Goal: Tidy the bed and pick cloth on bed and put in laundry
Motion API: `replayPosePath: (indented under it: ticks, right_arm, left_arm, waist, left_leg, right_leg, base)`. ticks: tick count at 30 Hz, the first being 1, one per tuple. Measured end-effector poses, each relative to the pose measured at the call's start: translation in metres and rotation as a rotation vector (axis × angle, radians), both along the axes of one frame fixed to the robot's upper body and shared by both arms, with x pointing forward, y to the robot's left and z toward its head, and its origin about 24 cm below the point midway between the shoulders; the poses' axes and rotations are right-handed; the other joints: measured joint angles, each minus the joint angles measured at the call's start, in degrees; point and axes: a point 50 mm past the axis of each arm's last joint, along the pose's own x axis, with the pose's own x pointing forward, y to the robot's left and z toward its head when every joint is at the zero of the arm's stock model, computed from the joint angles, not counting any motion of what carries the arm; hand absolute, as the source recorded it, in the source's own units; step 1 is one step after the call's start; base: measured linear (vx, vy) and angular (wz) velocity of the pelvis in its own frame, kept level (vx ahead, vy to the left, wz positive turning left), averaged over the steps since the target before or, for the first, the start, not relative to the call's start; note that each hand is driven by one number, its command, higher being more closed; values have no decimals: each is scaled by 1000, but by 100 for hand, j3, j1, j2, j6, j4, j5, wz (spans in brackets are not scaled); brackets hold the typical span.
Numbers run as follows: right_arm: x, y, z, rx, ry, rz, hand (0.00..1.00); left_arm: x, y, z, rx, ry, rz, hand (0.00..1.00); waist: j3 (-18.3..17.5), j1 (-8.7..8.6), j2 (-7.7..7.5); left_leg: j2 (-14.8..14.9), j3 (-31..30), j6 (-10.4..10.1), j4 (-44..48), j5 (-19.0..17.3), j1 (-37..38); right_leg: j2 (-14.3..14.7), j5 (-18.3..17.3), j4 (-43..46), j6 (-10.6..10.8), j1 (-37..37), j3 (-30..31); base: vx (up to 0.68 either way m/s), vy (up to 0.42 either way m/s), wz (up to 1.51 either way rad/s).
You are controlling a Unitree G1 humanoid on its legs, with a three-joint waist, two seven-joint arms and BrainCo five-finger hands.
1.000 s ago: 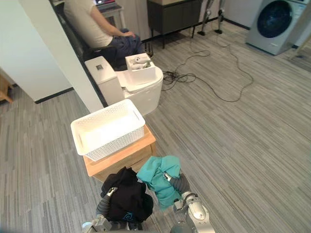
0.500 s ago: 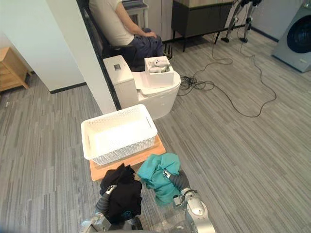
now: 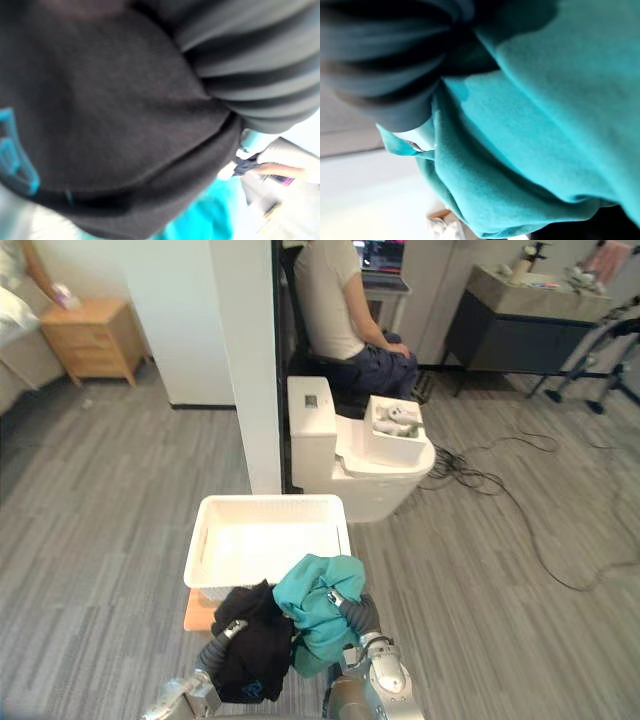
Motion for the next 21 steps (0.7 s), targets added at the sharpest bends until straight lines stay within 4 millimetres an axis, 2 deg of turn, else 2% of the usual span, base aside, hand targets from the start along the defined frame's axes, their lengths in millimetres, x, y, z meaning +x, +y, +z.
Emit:
replayPosePath:
  ticks: [1, 3, 5, 6, 7, 8, 9, 10, 11, 12, 13, 14, 15, 16, 17, 20, 21]
  right_arm:
    - [3, -4, 2, -11, -8, -13, 100]
    - [4, -5, 2, -17, -10, -27, 100]
    - [2, -4, 1, -15, -3, -34, 100]
    - [2, -3, 1, -13, 2, -35, 100]
    - [-3, -2, 0, -11, 10, -29, 100]
    - [-3, -2, 1, -17, 4, -25, 100]
    - [-1, -2, 7, -31, -26, -15, 100]
    - [2, -3, 14, -35, -59, -19, 100]
    - [3, -4, 18, -42, -78, -18, 100]
    - [11, -8, 28, -46, -128, -29, 100]
    - [17, -11, 40, -42, -180, -48, 100]
    - [19, -13, 45, -48, -203, -51, 100]
    - [21, -19, 53, -79, -239, -56, 100]
    - [23, -20, 63, -98, -283, -49, 100]
    - [23, -21, 69, -100, -307, -47, 100]
    - [28, -26, 97, -120, -431, -56, 100]
    - [29, -26, 102, -127, -452, -54, 100]
  left_arm:
    - [-1, -6, 0, -7, 0, -16, 100]
    - [-1, -10, 0, -18, -1, -19, 100]
    - [-2, -8, 0, -14, -9, -10, 100]
    - [-1, -6, 1, -9, -15, -7, 100]
    - [-1, -7, 1, -12, -16, -1, 100]
    - [-1, -8, 1, -15, -15, 1, 100]
    - [-1, -9, 2, -21, -21, 13, 100]
    - [3, -5, 3, -12, -27, 17, 100]
    - [5, -6, 5, -18, -38, 17, 100]
    - [9, -9, 9, -35, -62, 30, 100]
    - [15, -11, 15, -45, -90, 32, 100]
    - [16, -12, 17, -49, -103, 32, 100]
    - [20, -12, 21, -55, -121, 37, 100]
    - [24, -12, 26, -60, -144, 38, 100]
    - [26, -11, 29, -60, -156, 35, 100]
    - [36, -9, 34, -54, -170, 13, 100]
    - [34, -9, 33, -53, -161, 11, 100]
  waist:
    - [-26, -11, 127]
    - [-45, -15, 200]
    - [11, 28, 108]
    - [78, 63, -9]
    - [80, 50, -39]
    - [35, 72, -47]
    - [82, 127, 61]
    - [46, 75, -70]
    - [24, 65, -67]
    - [-37, 88, 7]
    - [-36, 23, 65]
    - [-58, -14, 140]
    - [-87, 15, 239]
    - [-116, -6, 270]
    - [-121, -10, 256]
    - [-165, 17, 34]
    - [-179, 14, 10]
  left_leg:
    - [122, 71, -23, -73, 12, 6]
    - [254, 215, -65, -200, 75, 134]
    - [363, 308, -160, 188, 56, 160]
    - [343, 389, -127, 739, 79, -18]
    - [370, 462, -15, 1461, 202, -395]
    - [495, 559, 49, 1689, 298, -542]
    - [569, 666, 24, 1977, 302, -616]
    - [496, 692, 14, 2017, 299, -594]
    - [461, 694, 54, 1896, 209, -579]
    - [351, 846, 100, 1259, 57, -513]
    - [232, 942, 137, 419, 359, -458]
    - [209, 992, 119, 97, 742, -429]
    - [271, 1106, 2, -95, 802, -328]
    - [271, 1124, -52, -220, 744, -256]
    - [271, 1123, -47, -263, 698, -261]
    - [165, 1126, -29, -398, 697, -317]
    - [150, 1125, -27, -404, 697, -312]
  right_leg:
    - [106, -89, -27, -27, 27, -70]
    - [233, -225, -31, -88, 112, -144]
    - [312, -386, -26, -138, 248, -119]
    - [261, -395, -145, -136, 391, -68]
    - [260, -395, -529, -127, 570, -65]
    - [304, -394, -461, -133, 638, -36]
    - [334, -588, 272, -240, 526, 62]
    - [290, -786, -47, -232, 799, 278]
    - [262, -714, -203, -273, 831, 332]
    - [226, -492, -392, -231, 822, 386]
    - [184, -408, -512, -176, 813, 380]
    - [205, -394, -534, -153, 812, 355]
    - [263, -378, -564, -113, 843, 400]
    - [274, -332, -698, -57, 937, 371]
    - [278, -293, -757, -36, 945, 347]
    - [222, -132, -1010, 23, 955, 326]
    - [188, -120, -1035, 40, 971, 321]
  base:
    - [212, -141, 24]
    - [165, -105, 17]
    - [90, -54, -3]
    - [39, -60, -7]
    - [7, -75, -11]
    - [109, -93, -18]
    - [315, -79, -13]
    - [311, -52, -6]
    - [249, -4, -7]
    - [58, 42, -16]
    - [57, 64, -10]
    - [16, 110, -10]
    - [27, 133, -5]
    - [23, 130, -3]
    - [4, 97, 11]
    - [-32, 57, 4]
    - [-20, 56, 6]
